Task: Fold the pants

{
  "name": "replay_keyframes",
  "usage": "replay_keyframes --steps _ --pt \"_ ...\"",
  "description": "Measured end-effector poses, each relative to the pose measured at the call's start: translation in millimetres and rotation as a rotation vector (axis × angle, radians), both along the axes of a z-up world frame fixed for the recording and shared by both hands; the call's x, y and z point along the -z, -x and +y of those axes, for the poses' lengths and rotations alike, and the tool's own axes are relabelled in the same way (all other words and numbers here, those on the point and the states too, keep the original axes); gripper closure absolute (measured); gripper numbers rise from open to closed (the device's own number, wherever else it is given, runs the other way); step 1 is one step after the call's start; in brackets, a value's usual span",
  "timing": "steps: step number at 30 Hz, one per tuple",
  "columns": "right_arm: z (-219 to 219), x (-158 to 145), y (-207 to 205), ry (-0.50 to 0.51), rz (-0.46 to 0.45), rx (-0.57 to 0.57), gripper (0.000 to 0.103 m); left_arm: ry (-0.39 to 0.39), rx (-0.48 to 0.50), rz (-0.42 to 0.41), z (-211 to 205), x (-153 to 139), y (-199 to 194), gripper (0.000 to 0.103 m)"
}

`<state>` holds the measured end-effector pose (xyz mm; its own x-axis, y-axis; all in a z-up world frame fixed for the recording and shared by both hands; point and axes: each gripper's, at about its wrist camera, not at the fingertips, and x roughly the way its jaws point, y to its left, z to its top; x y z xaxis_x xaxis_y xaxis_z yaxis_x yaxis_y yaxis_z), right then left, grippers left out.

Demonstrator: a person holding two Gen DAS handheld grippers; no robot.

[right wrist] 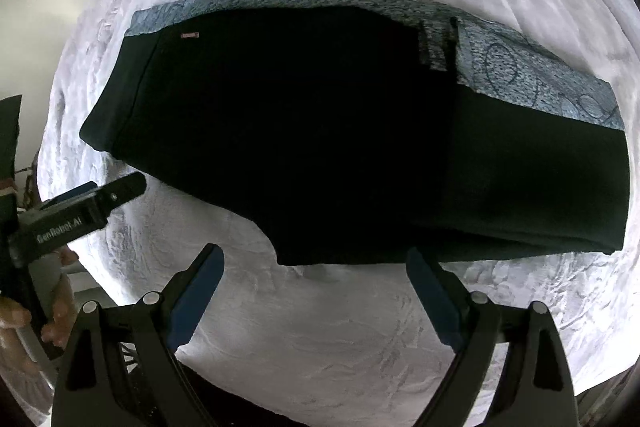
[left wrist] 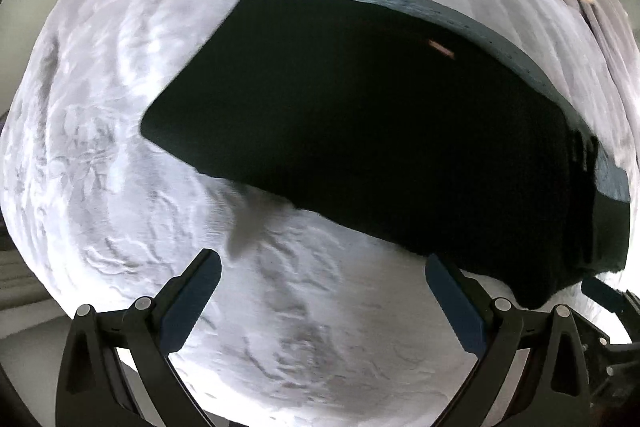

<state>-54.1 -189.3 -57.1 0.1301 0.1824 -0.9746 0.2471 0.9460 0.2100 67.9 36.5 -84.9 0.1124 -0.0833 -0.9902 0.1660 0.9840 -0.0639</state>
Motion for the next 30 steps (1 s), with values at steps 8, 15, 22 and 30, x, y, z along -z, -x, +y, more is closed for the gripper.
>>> replay_keyframes --steps 8,15,22,30 --pt "13.2 2.9 -14.0 0.000 0.000 -0.010 0.009 0.065 -0.027 0.032 42.5 0.7 -2.7 0.000" --pt "14.2 19.4 -25.7 -0.024 0.023 0.016 0.009 0.225 -0.085 0.041 81.7 -7.7 -28.7 0.000" --pt "14.2 34.2 -27.1 -0.066 0.033 0.018 0.009 0.516 -0.176 0.091 138.5 -4.6 -49.9 0.000" --pt "14.7 40.4 -30.3 -0.063 0.037 0.014 0.009 0.607 -0.127 0.088 121.3 0.9 -48.7 0.000"
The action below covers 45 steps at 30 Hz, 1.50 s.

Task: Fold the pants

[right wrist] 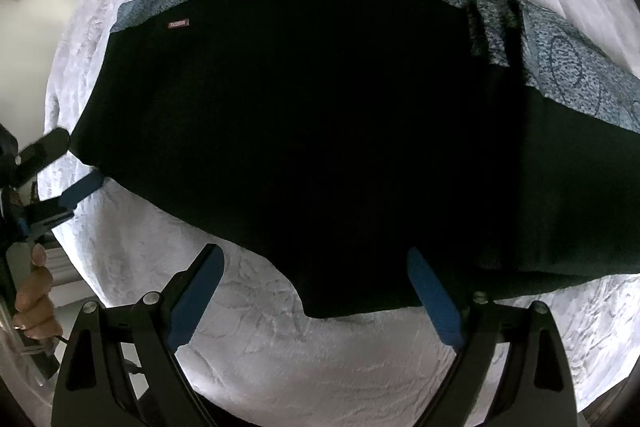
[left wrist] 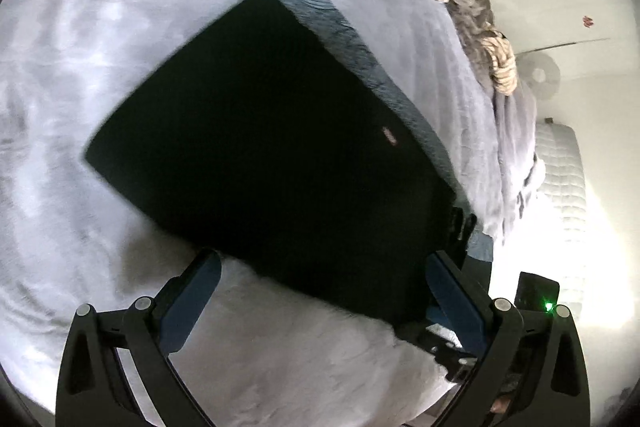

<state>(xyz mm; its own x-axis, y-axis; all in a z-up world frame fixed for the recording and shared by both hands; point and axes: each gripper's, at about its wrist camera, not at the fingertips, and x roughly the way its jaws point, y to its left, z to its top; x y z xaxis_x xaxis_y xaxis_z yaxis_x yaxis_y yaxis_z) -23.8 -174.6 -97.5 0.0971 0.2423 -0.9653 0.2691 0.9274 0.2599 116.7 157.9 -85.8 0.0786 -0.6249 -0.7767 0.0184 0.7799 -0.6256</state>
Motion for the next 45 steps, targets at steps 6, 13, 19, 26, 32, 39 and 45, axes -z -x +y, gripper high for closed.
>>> replay_keyframes --steps 6,13,19,26,32,39,45 --pt "1.4 1.1 -1.7 0.000 -0.003 -0.008 0.009 -0.037 -0.057 0.015 -38.6 16.2 -1.9 0.000" --pt "-0.1 1.3 -2.3 -0.010 -0.011 -0.011 0.009 -0.086 -0.063 -0.087 -56.9 -11.7 -1.9 0.000" --pt "-15.9 -22.0 -7.5 -0.019 -0.069 0.006 0.009 -0.342 -0.024 -0.071 -78.7 7.8 -6.9 0.031" --pt "-24.7 -52.1 -41.2 -0.051 -0.123 -0.017 0.009 -0.509 0.028 -0.179 -93.6 -6.0 -1.2 0.063" --pt "-1.3 -87.2 -97.3 -0.124 -0.159 -0.143 0.009 -0.899 0.316 -0.564 -164.9 -17.3 41.1 0.064" --pt "56.9 -106.1 -159.6 -0.240 -0.118 -0.323 0.009 -0.996 0.380 -0.676 -174.7 -7.5 62.9 0.064" --pt "134.0 -80.5 -190.3 -0.205 0.032 -0.557 0.017 -1.020 0.385 -0.700 -177.8 -7.9 70.9 0.064"
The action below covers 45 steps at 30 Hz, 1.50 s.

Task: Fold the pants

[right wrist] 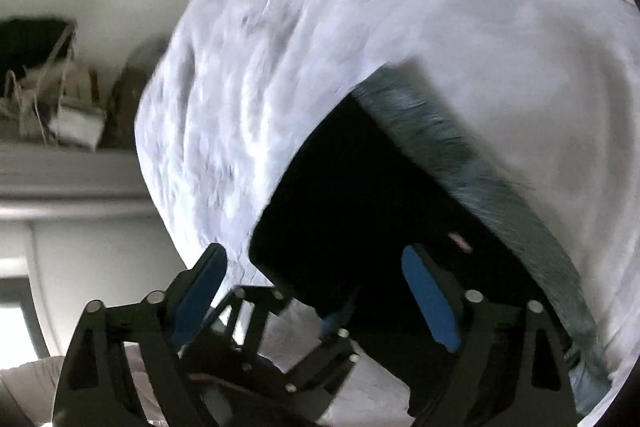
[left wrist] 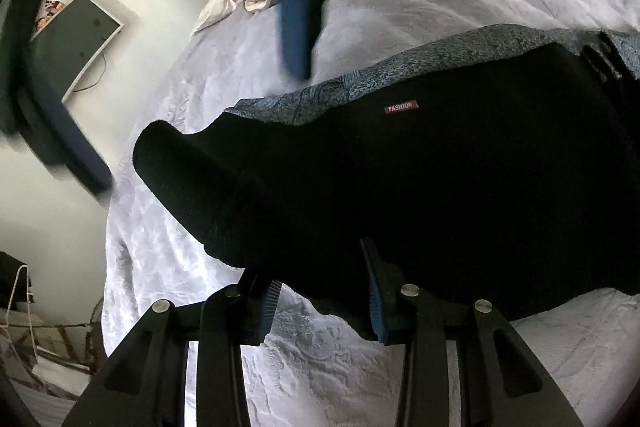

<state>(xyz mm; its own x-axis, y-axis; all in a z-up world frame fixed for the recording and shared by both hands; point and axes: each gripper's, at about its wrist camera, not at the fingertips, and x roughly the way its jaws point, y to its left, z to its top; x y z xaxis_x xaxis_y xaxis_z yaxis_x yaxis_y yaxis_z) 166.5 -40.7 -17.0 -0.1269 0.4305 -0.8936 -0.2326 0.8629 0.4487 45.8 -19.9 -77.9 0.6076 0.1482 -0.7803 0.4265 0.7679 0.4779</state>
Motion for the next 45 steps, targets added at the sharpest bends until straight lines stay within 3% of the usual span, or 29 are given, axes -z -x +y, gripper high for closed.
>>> replay_keyframes --steps 3,4,5,7,13,20,24,29,36,40,45 --pt "17.9 22.1 -11.2 0.028 0.082 -0.029 0.047 -0.006 -0.002 -0.009 -2.2 -0.1 1.9 0.064" --pt "19.5 29.8 -13.1 0.039 0.107 -0.028 0.068 -0.008 -0.001 -0.009 -3.7 -0.2 2.5 0.064" --pt "19.5 32.1 -13.3 0.039 0.115 -0.027 0.078 -0.012 0.000 -0.005 -5.5 -0.2 3.2 0.064" --pt "15.0 30.2 -11.6 0.033 0.102 -0.021 0.082 -0.006 0.006 -0.014 -8.2 -4.5 6.3 0.064" --pt "-30.3 -3.0 1.4 -0.103 0.036 0.073 0.084 0.048 0.064 -0.071 -32.3 -42.4 23.4 0.064" --pt "-125.9 -54.8 47.2 -0.307 -0.071 0.273 0.083 0.154 0.145 -0.118 -83.3 -98.4 45.1 0.064" --pt "-185.3 -76.4 84.1 -0.369 -0.143 0.389 0.083 0.204 0.246 -0.130 -135.7 -123.5 67.0 0.064" --pt "-270.6 -94.1 145.0 -0.363 -0.221 0.534 0.083 0.231 0.394 -0.128 -201.9 -126.7 89.6 0.064" --pt "-371.1 -63.1 232.4 -0.402 -0.215 0.780 0.083 0.242 0.507 -0.033 -294.7 -104.7 131.3 0.064" --pt "-413.3 -25.2 270.1 -0.414 -0.179 0.872 0.083 0.197 0.558 0.023 -338.8 -73.9 158.6 0.064" --pt "-435.0 31.9 294.1 -0.409 -0.097 0.954 0.083 0.154 0.556 0.115 -361.0 -33.5 162.8 0.064"
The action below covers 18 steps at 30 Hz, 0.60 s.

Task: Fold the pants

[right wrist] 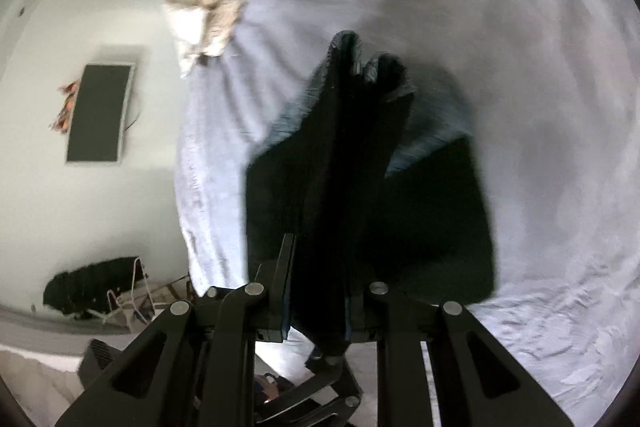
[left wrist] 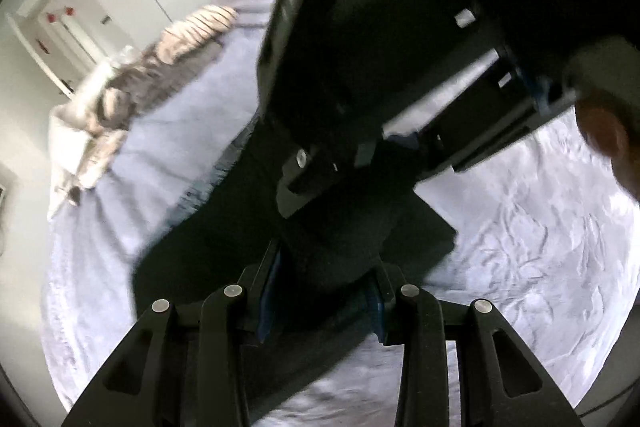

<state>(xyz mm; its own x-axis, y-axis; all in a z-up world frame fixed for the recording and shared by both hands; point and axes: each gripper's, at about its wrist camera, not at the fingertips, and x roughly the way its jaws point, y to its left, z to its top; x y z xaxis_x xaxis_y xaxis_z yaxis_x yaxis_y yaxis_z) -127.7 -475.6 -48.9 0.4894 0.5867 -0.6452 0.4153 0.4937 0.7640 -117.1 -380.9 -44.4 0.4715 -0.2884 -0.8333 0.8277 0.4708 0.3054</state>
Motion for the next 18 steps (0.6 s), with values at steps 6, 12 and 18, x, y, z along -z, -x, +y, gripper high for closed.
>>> replay_keyframes --steps 6,12,18 --pt "-14.2 51.8 14.2 -0.042 0.076 0.075 0.081 -0.074 0.050 -0.026 -1.5 29.2 11.8 0.059" --pt "-10.9 41.2 15.9 0.027 0.083 0.063 0.071 -0.028 0.066 0.089 26.3 5.8 5.2 0.037" --pt "-2.2 33.3 35.0 0.174 0.160 0.069 0.070 0.006 -0.024 0.109 72.7 -17.6 -17.7 0.037"
